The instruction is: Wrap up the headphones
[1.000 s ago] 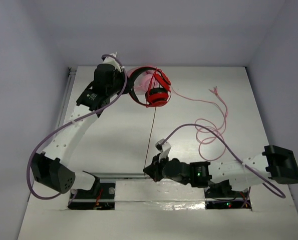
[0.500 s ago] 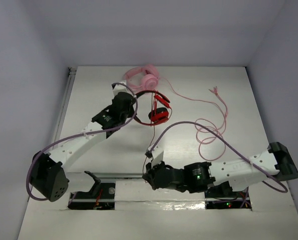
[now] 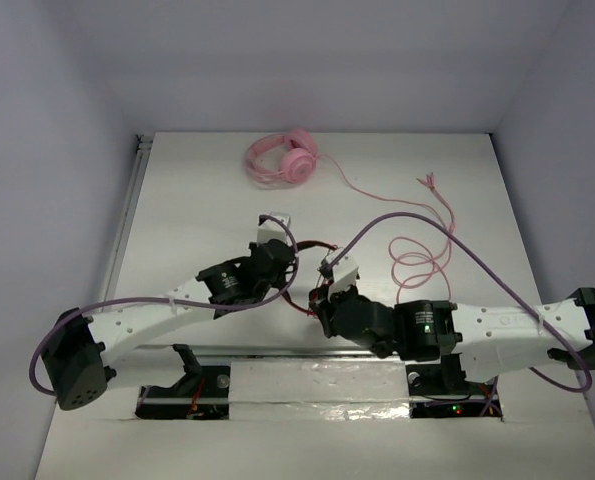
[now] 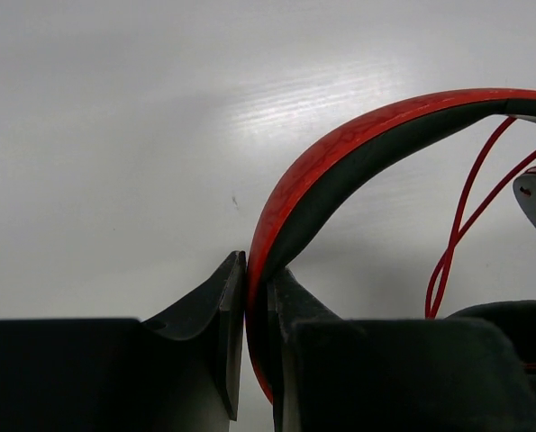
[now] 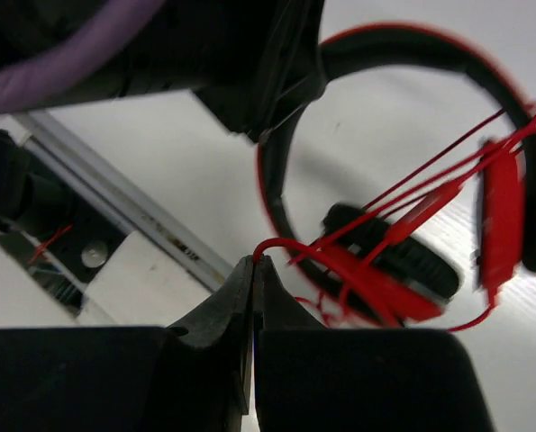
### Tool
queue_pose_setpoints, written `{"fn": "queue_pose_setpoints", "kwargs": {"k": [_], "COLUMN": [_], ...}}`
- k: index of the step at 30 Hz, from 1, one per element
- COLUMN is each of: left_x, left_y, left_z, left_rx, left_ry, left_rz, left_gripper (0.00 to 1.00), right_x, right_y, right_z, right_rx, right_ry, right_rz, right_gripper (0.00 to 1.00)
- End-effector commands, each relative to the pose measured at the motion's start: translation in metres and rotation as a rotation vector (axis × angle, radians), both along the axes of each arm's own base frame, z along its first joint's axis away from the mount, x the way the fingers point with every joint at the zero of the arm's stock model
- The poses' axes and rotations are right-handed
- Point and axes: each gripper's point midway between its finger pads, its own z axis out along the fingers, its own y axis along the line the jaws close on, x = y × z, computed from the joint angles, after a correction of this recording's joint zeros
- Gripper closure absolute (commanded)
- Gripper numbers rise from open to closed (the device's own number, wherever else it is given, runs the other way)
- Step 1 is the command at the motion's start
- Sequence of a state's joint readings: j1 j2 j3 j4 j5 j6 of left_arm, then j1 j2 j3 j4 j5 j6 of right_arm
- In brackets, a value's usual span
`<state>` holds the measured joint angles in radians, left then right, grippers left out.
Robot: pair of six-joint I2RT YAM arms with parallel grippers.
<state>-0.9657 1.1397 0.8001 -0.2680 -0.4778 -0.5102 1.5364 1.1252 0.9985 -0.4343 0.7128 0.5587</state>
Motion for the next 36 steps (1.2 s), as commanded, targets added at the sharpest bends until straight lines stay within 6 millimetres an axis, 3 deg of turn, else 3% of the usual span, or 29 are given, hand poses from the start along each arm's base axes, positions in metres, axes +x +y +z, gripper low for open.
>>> {"fn": "queue_pose_setpoints", "kwargs": {"k": [1,4,5,6,7,10,15,19,21,22,23,25,28,31,36], "left_x": [-0.010,-0.020,-0.024,-0.024,-0.025,-0.031,-0.045,-0.048,-0.056,-0.058,-0.063,-0.067,-0.072,-0.080,-0.077], "left_y": [-0.005,-0.002,-0.001,0.000,-0.001,-0.016,-0.034,-0.031,-0.037,-0.038,-0.042,-0.047,-0.053,-0.054,-0.049], "left_z": [0.014,0.008,0.011,0.013,0.013,0.010,0.003,0.004,0.006,0.009,0.011,0.018,0.032,0.041,0.042], "left_rx": [-0.001,0.080,0.119,0.129,0.140,0.123,0.148,0.227,0.214,0.209,0.198,0.161,0.102,0.063,0.069], "left_ry": [-0.011,0.039,0.044,0.043,0.048,0.072,0.114,0.136,0.151,0.148,0.153,0.135,0.103,0.090,0.078], "left_rz": [-0.032,-0.088,-0.115,-0.121,-0.134,-0.229,-0.398,-0.461,-0.536,-0.558,-0.601,-0.636,-0.674,-0.714,-0.702], "left_gripper": [1.00,1.00,1.00,1.00,1.00,1.00,1.00,1.00,1.00,1.00,1.00,1.00,1.00,1.00,1.00], "right_x": [0.022,0.024,0.009,0.012,-0.002,-0.012,-0.019,-0.020,-0.004,0.020,0.031,0.044,0.055,0.069,0.079], "right_y": [-0.011,-0.011,-0.002,-0.005,0.002,0.001,-0.005,-0.017,-0.028,-0.045,-0.052,-0.064,-0.074,-0.091,-0.113], "right_z": [0.015,0.015,0.029,0.036,0.045,0.070,0.071,0.063,0.067,0.068,0.076,0.086,0.084,0.064,0.052], "right_rx": [-0.031,-0.057,0.003,0.017,0.055,0.116,0.105,0.039,0.036,0.011,0.042,0.074,0.075,-0.019,-0.075], "right_ry": [-0.083,-0.056,-0.023,-0.033,-0.009,-0.014,-0.005,0.014,-0.002,-0.033,-0.032,-0.065,-0.107,-0.124,-0.117], "right_rz": [-0.040,0.023,0.117,0.112,0.195,0.258,0.386,0.406,0.304,0.157,0.071,-0.019,-0.093,-0.188,-0.257], "right_gripper": [1.00,1.00,1.00,1.00,1.00,1.00,1.00,1.00,1.00,1.00,1.00,1.00,1.00,1.00,1.00]}}
